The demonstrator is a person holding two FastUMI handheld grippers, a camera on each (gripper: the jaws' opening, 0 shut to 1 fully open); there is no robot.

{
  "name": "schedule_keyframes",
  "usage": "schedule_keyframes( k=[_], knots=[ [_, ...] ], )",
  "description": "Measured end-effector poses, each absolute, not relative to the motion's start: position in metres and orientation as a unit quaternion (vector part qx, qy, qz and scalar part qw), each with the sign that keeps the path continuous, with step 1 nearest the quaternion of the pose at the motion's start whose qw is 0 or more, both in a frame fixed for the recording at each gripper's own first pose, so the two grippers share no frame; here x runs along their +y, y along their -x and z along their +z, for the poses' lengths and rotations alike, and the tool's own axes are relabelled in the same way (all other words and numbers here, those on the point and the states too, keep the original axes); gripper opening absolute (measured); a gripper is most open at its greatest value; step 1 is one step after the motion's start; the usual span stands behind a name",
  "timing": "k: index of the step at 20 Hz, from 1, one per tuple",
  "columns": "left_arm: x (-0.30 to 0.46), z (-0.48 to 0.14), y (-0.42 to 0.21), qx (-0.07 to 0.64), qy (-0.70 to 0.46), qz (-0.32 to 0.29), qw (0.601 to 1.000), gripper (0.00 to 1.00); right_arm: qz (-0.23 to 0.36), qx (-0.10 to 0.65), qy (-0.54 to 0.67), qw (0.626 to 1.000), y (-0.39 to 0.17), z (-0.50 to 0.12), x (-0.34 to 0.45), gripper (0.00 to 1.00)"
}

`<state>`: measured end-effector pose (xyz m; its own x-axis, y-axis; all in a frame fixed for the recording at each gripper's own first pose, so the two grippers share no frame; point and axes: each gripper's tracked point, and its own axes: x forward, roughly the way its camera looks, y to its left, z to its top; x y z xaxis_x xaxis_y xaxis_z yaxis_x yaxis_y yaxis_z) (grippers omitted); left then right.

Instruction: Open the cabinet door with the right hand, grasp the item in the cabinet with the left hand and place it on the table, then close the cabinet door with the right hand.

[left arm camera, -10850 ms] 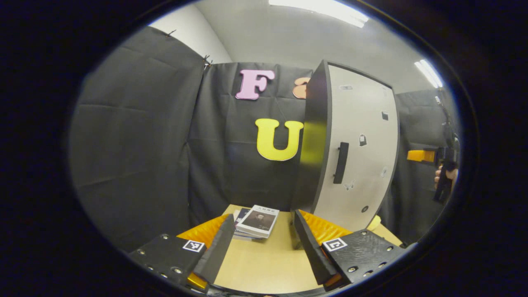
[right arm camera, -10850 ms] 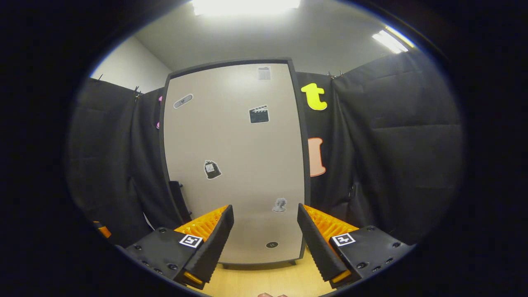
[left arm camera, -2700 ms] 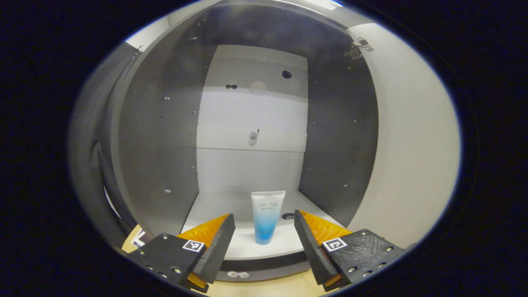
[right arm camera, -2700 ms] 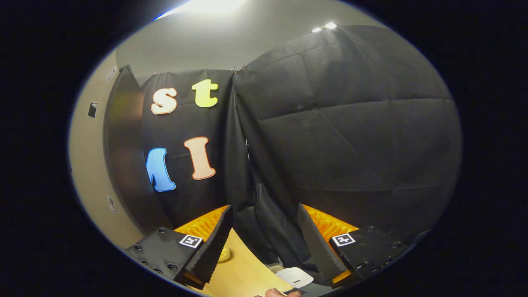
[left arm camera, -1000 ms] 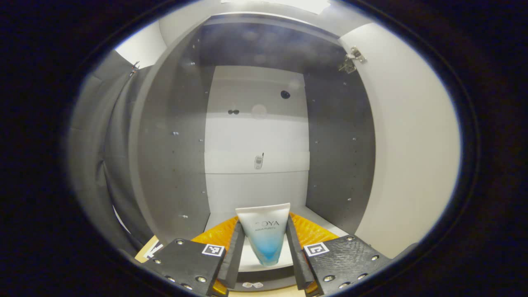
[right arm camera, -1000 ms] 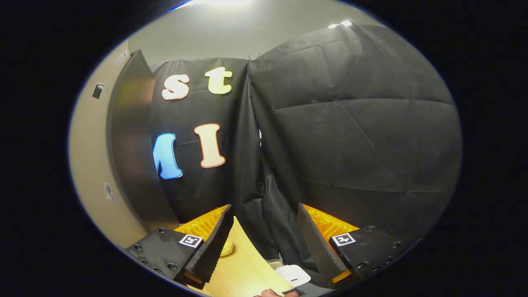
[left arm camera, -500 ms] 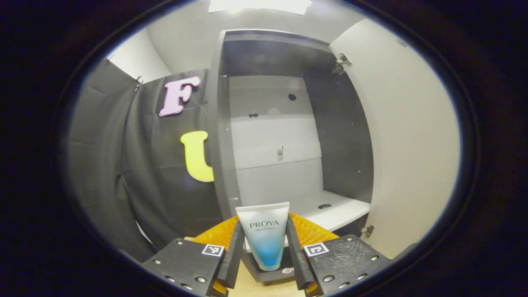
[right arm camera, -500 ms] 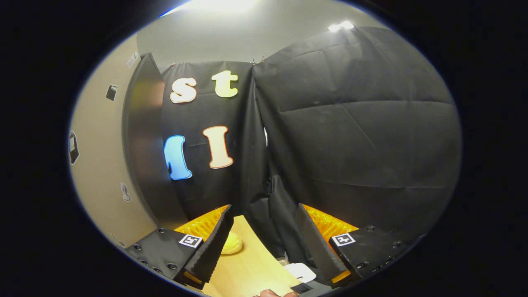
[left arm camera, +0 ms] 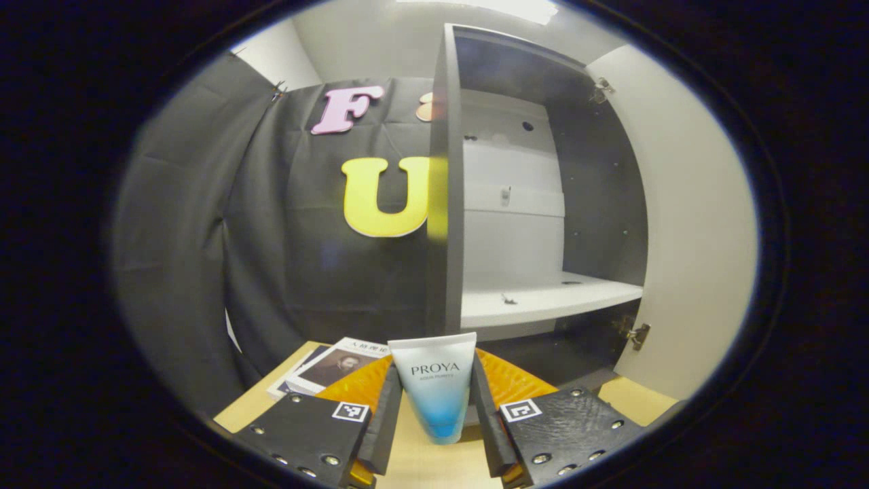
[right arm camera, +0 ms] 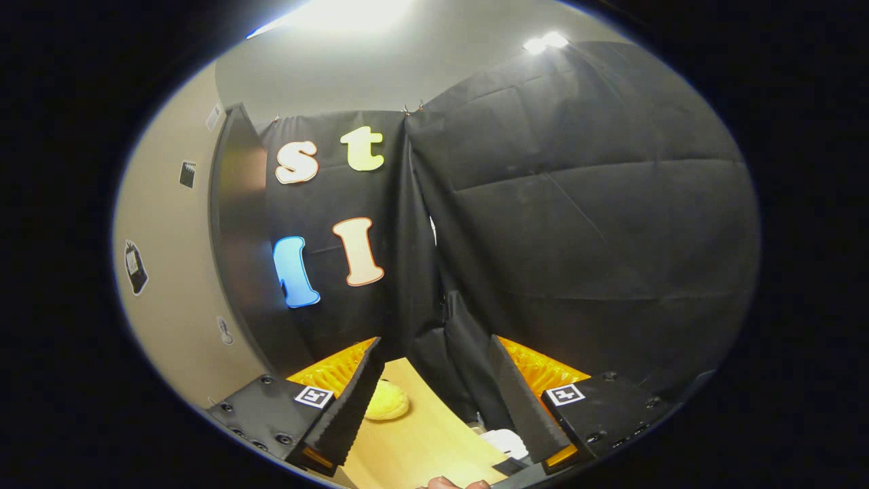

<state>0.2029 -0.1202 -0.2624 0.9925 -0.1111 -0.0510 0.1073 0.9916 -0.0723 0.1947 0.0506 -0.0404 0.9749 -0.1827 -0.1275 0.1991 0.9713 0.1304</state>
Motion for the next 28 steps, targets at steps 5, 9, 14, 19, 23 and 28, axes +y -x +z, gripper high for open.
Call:
schedule_keyframes(
  k=[5,9,14,19,23,28],
  knots=[
    [-0.085,-0.351,-0.19,0.079,-0.011,0.007,0.997,0.56,-0.106,0.068,-0.073,0.989,-0.181,-0.053,0.053,0.98],
    [-0.078,-0.408,-0.168,0.113,0.005,0.022,0.993,0.55,-0.119,0.075,-0.083,0.987,-0.174,-0.059,0.051,0.98],
    [-0.081,-0.449,-0.152,0.135,0.01,0.027,0.99,0.56,-0.13,0.091,-0.074,0.985,-0.174,-0.072,0.05,0.98],
    [-0.09,-0.463,-0.131,0.137,0.007,0.024,0.99,0.55,-0.129,0.102,-0.06,0.984,-0.169,-0.076,0.053,0.98],
    [-0.09,-0.478,-0.126,0.149,0.008,0.036,0.988,0.57,-0.128,0.132,-0.072,0.98,-0.165,-0.09,0.059,0.98],
    [-0.094,-0.477,-0.121,0.146,-0.001,0.022,0.989,0.57,-0.121,0.14,-0.057,0.981,-0.163,-0.094,0.066,0.98]
  ],
)
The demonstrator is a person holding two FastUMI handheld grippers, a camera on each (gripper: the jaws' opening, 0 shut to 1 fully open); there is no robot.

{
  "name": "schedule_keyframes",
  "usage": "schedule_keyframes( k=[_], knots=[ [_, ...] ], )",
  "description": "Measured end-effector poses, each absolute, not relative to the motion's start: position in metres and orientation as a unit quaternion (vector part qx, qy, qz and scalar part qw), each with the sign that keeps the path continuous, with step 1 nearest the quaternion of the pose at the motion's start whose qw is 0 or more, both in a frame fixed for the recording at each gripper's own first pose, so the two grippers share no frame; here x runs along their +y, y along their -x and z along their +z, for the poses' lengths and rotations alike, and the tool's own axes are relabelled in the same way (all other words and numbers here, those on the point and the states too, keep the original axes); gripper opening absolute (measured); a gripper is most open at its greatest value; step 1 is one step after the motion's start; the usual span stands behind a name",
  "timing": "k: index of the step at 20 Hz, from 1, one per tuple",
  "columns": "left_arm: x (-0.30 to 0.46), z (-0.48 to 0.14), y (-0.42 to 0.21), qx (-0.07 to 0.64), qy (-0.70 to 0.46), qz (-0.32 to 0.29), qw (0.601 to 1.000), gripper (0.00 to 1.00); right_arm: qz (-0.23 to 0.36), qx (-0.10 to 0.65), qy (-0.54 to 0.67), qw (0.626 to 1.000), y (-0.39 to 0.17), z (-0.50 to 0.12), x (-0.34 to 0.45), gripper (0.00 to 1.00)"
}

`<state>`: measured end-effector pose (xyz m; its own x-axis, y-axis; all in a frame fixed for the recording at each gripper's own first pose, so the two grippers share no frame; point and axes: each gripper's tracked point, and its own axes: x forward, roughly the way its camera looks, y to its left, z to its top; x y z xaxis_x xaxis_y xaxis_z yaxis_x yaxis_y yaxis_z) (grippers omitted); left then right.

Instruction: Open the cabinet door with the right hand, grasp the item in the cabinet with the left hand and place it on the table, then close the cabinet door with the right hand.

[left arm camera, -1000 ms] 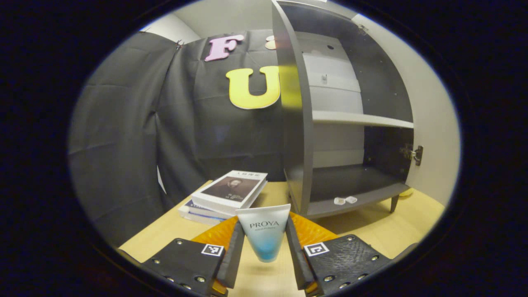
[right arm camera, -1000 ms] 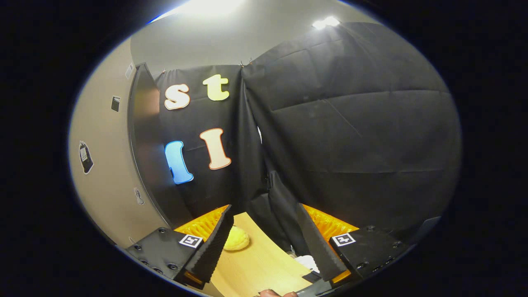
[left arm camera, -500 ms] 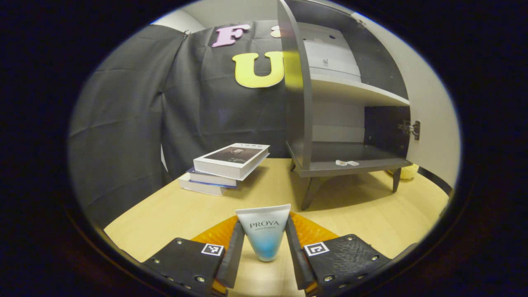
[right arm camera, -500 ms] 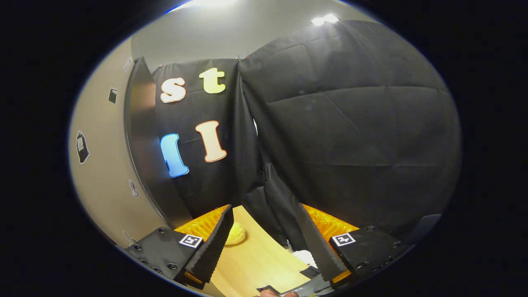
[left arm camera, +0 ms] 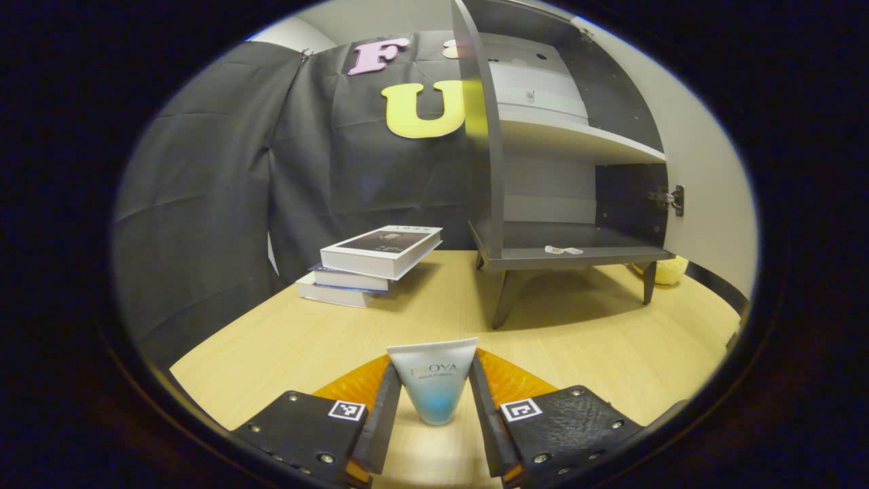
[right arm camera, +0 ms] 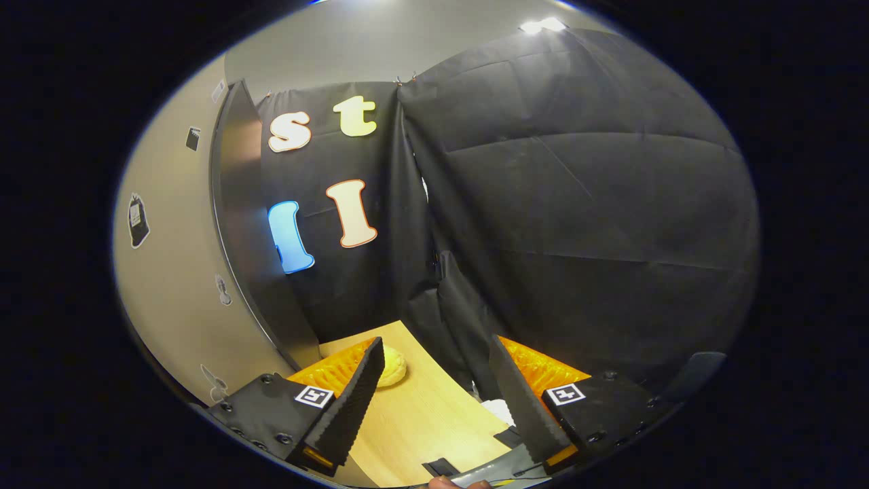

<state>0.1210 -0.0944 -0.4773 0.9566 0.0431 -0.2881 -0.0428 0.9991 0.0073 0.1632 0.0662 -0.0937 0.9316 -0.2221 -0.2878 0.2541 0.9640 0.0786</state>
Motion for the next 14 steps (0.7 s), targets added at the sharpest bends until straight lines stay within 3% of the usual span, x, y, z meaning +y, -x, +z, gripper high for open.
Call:
schedule_keyframes(
  k=[6,9,14],
  knots=[
    [-0.089,-0.477,-0.119,0.147,0.008,0.02,0.989,0.6,-0.119,0.138,-0.062,0.981,-0.162,-0.093,0.069,0.98],
    [-0.089,-0.474,-0.118,0.146,-0.007,0.01,0.989,0.82,-0.119,0.14,-0.059,0.981,-0.161,-0.096,0.069,0.98],
    [-0.091,-0.428,-0.106,0.123,-0.008,-0.004,0.992,0.83,-0.121,0.142,-0.053,0.981,-0.159,-0.101,0.068,0.98]
  ],
)
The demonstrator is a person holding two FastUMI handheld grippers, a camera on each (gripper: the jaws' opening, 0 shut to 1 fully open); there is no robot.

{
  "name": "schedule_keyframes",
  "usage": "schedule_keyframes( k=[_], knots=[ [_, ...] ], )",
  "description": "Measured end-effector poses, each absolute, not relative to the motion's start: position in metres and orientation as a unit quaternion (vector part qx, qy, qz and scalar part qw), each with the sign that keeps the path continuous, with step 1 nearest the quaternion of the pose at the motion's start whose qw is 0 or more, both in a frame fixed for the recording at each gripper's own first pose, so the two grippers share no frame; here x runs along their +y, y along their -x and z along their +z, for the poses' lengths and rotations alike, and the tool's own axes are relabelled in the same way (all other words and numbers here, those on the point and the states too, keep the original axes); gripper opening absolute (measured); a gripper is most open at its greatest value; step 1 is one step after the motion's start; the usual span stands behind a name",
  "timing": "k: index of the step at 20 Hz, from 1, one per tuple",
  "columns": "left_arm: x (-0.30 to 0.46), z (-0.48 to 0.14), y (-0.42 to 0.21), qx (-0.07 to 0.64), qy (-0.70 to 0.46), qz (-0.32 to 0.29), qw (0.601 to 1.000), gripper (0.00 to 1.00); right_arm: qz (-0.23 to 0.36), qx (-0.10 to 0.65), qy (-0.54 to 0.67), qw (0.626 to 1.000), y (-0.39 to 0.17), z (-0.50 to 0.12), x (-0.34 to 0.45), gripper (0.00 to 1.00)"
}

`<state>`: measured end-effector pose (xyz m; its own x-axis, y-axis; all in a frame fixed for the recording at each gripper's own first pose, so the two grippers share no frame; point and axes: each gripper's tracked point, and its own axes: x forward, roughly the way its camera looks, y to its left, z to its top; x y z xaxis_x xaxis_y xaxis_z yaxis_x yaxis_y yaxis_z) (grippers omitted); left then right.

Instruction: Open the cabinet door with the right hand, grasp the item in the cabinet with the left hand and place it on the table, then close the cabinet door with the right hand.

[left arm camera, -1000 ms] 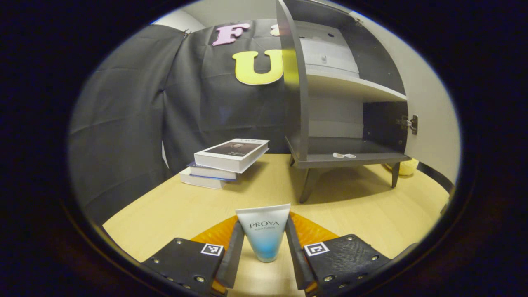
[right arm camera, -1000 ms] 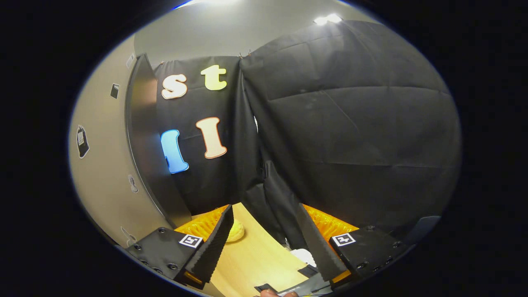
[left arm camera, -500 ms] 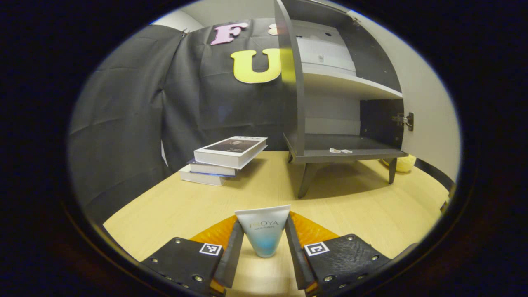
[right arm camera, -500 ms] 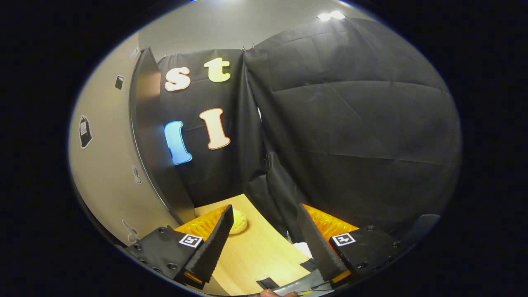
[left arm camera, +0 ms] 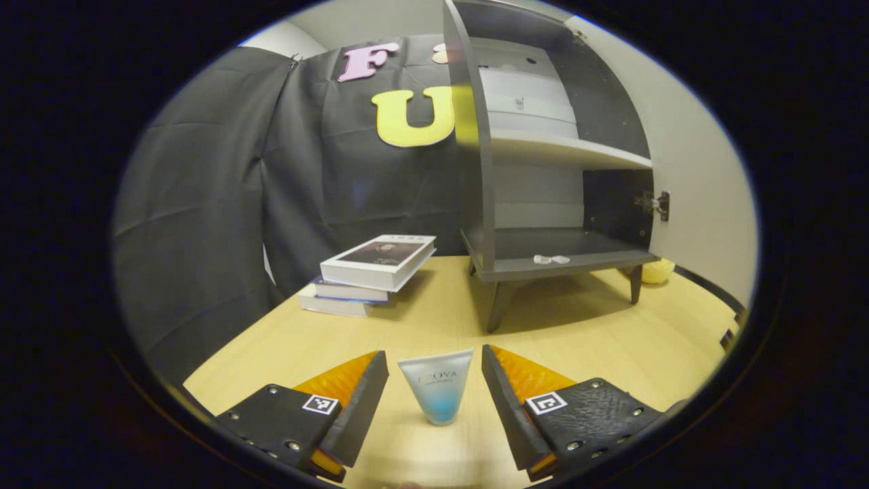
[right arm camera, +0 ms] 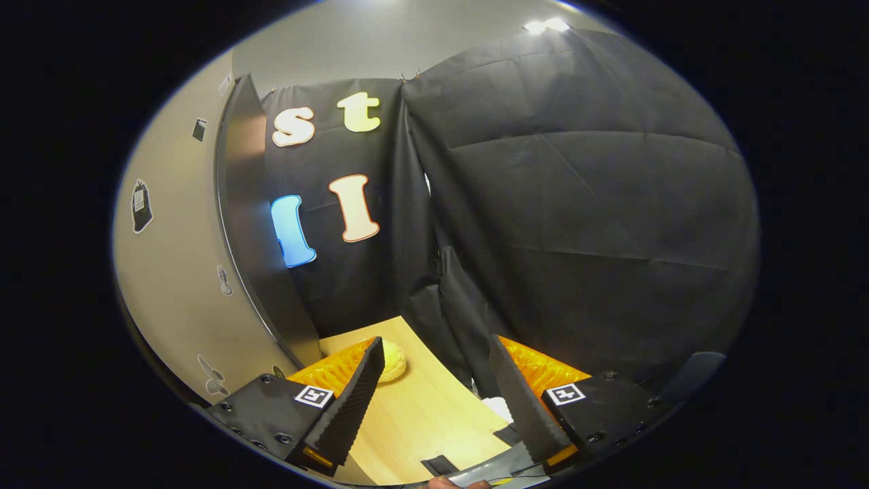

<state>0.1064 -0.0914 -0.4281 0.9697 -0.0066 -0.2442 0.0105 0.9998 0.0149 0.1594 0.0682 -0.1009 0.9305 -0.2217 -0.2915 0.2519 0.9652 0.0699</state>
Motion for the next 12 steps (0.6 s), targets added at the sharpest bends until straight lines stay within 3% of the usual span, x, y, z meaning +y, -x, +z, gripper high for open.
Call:
schedule_keyframes(
  k=[7,12],
  knots=[
    [-0.092,-0.274,-0.075,0.027,-0.004,-0.037,0.999,0.84,-0.125,0.165,0.0,0.978,-0.148,-0.124,0.073,0.98],
    [-0.085,-0.22,-0.055,0.013,0.025,-0.061,0.998,0.82,-0.136,0.165,0.0,0.977,-0.124,-0.125,0.09,0.98]
  ],
)
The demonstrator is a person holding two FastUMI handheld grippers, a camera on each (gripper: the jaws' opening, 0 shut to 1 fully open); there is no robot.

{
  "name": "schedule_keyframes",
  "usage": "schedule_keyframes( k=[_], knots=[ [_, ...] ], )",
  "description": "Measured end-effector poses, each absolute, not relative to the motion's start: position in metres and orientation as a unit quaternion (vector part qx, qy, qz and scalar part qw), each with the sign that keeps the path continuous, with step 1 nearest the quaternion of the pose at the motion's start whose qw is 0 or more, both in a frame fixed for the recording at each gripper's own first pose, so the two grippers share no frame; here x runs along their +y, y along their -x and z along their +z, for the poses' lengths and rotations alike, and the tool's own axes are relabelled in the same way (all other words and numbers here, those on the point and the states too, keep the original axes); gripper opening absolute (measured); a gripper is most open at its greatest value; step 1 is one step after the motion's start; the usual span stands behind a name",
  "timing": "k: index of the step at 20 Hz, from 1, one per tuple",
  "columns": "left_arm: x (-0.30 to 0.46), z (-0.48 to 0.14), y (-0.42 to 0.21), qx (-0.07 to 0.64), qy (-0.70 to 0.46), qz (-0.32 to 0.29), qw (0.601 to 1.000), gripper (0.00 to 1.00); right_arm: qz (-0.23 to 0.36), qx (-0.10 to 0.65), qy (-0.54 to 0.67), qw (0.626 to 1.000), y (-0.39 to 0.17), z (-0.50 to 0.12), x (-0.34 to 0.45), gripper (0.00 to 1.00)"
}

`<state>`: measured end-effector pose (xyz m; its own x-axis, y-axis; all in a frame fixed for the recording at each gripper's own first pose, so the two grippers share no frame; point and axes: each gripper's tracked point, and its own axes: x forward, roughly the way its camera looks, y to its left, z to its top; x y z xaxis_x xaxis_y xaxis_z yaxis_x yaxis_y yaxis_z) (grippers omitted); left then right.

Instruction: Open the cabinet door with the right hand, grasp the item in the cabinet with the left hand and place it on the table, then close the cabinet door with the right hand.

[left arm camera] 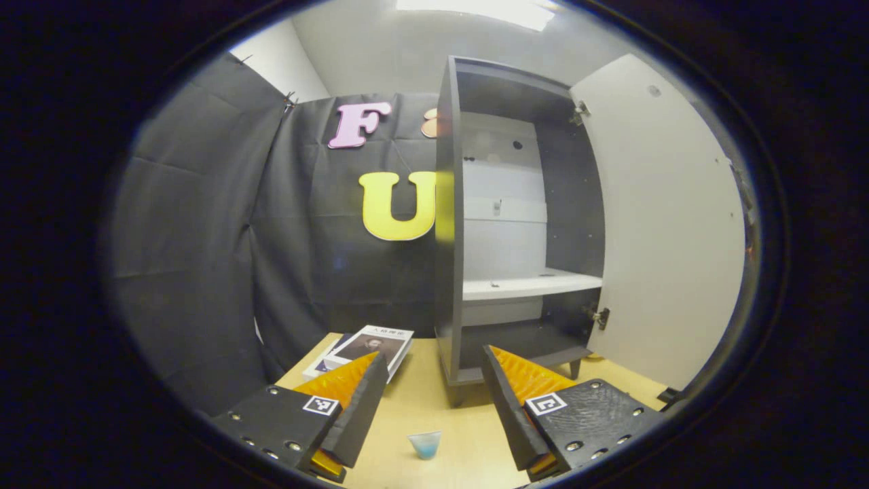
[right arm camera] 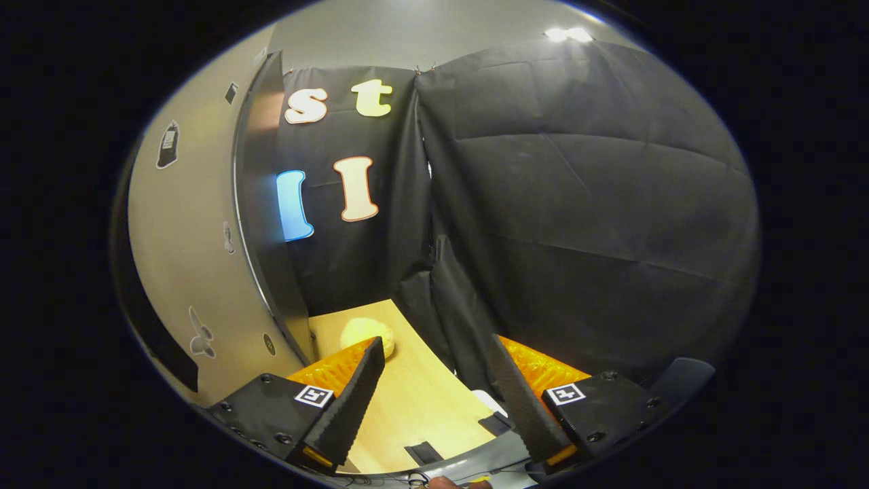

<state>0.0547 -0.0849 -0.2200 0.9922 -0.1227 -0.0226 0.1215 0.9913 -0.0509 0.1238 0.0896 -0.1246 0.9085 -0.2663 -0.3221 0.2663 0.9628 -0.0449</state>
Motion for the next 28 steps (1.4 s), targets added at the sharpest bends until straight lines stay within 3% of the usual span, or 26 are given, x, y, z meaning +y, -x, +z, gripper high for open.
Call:
schedule_keyframes(
  k=[5,8,11,12,13,15,16,20,23,28],
  knots=[
    [-0.054,-0.195,-0.037,0.012,0.032,-0.029,0.999,0.82,-0.134,0.155,0.002,0.979,-0.101,-0.114,0.087,0.98],
    [-0.051,-0.187,-0.027,0.015,0.041,0.0,0.999,0.9,-0.128,0.15,-0.003,0.98,-0.101,-0.108,0.077,0.98],
    [-0.05,-0.163,-0.013,0.01,0.048,0.034,0.998,0.92,-0.091,0.134,-0.026,0.986,-0.105,-0.087,0.083,0.98],
    [-0.052,-0.152,-0.008,0.005,0.053,0.041,0.998,0.91,-0.08,0.123,-0.024,0.989,-0.106,-0.077,0.083,0.93],
    [-0.055,-0.142,-0.005,0.002,0.057,0.045,0.997,0.91,-0.072,0.112,-0.02,0.991,-0.106,-0.068,0.08,0.98],
    [-0.069,-0.127,0.002,0.008,0.062,0.038,0.997,0.91,-0.054,0.093,-0.013,0.994,-0.106,-0.053,0.077,0.92],
    [-0.073,-0.125,0.006,0.019,0.064,0.042,0.997,0.91,-0.041,0.086,-0.014,0.995,-0.107,-0.045,0.079,0.98],
    [-0.073,-0.117,0.02,0.065,0.069,0.081,0.992,0.9,0.037,0.074,-0.024,0.996,-0.108,-0.029,0.102,0.93],
    [-0.078,-0.101,0.022,0.068,0.065,0.089,0.992,0.91,0.085,0.07,-0.037,0.993,-0.112,-0.022,0.119,1.0],
    [-0.084,-0.105,0.011,0.102,0.058,0.091,0.989,0.92,0.147,0.068,-0.032,0.986,-0.113,-0.014,0.154,1.0]
  ],
)
